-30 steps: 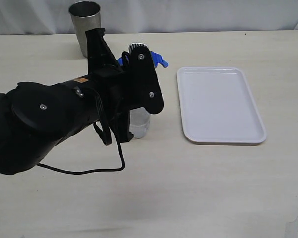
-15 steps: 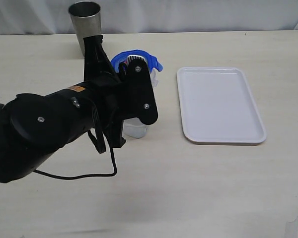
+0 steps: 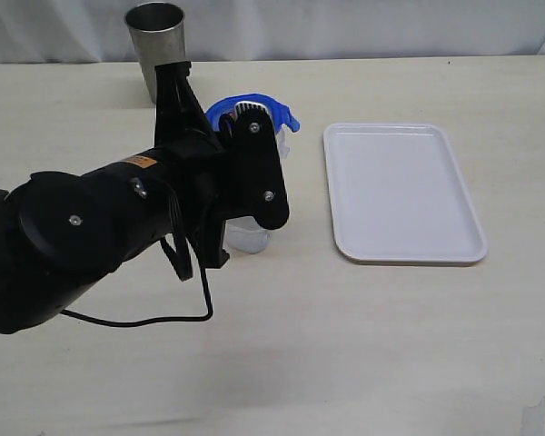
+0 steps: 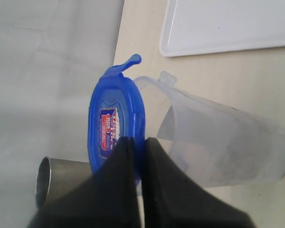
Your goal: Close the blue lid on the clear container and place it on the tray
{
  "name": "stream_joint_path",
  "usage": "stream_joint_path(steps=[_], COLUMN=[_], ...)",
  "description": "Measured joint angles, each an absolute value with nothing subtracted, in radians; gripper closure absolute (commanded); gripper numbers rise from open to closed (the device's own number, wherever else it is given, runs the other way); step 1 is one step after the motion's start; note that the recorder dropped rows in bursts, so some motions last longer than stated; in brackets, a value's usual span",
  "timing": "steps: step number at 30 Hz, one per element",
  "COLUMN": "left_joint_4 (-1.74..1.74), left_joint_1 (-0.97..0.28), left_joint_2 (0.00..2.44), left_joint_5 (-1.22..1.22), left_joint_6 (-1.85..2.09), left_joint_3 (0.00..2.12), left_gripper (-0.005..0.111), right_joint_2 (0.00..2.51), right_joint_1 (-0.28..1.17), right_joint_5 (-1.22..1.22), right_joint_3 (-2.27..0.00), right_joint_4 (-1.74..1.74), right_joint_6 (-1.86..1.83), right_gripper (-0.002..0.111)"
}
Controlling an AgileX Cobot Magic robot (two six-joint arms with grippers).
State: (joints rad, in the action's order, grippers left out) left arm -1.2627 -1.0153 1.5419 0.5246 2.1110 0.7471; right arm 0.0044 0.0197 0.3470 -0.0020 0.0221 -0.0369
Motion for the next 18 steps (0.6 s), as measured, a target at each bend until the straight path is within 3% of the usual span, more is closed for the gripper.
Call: stream_joint_path(steps=[18], left_joint_4=[-1.216], left_joint_1=[-1.015], left_joint_2=[1.542], left_joint_5=[0.526], left_joint_6=[2.111], left_joint_3=[0.747], left_gripper=[0.107], right_joint_2=[0.004], right_joint_1=[0.020], right_joint_5=[0.347], right_joint_3=[-0.002], right_joint_4=[0.022], right_joint_6=[-0.037], right_gripper=[0.103])
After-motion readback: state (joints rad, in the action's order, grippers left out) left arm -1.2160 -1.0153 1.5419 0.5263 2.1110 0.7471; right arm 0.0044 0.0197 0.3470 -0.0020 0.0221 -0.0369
